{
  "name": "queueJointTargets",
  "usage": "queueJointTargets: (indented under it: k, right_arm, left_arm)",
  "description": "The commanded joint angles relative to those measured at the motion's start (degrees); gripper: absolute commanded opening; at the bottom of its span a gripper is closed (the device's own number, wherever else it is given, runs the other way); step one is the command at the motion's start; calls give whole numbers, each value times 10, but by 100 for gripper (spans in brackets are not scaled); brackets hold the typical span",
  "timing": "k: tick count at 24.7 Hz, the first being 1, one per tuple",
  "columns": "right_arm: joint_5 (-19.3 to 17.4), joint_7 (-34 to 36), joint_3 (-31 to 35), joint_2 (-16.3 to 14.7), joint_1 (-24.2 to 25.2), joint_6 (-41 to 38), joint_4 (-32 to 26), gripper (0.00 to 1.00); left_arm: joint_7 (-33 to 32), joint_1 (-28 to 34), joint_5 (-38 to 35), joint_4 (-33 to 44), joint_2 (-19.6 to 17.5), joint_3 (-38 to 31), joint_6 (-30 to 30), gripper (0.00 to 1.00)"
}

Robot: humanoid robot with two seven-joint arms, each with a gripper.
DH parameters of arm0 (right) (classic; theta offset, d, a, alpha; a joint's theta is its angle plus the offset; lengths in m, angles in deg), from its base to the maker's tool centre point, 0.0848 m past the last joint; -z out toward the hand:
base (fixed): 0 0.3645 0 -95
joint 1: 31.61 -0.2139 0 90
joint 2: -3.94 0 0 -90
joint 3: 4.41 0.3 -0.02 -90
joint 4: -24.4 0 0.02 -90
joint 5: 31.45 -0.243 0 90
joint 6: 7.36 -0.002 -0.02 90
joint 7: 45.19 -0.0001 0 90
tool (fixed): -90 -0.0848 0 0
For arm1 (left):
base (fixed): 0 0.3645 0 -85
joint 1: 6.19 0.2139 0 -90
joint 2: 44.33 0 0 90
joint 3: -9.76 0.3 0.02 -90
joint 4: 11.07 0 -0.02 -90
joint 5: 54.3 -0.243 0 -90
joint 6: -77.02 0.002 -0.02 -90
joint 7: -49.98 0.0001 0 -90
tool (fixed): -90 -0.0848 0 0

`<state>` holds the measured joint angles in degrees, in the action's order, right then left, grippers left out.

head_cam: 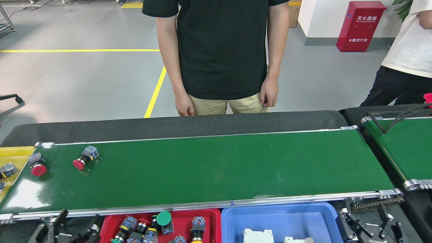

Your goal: Pick switch part from conveyor to tray

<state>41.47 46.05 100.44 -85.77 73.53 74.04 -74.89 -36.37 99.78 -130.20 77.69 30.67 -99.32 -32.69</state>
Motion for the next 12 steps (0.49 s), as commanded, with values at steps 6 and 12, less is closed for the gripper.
queueJointTargets:
  k: [6,12]
  right_arm:
    - [0,3,-8,-5,3,-17,-19,99]
    - [0,3,-10,0,18,-34,-19,99]
  left_arm:
    - [5,-11,4,0,-16,-3,-11,100]
    - [5,-2,4,-3,-14,-18,-8,100]
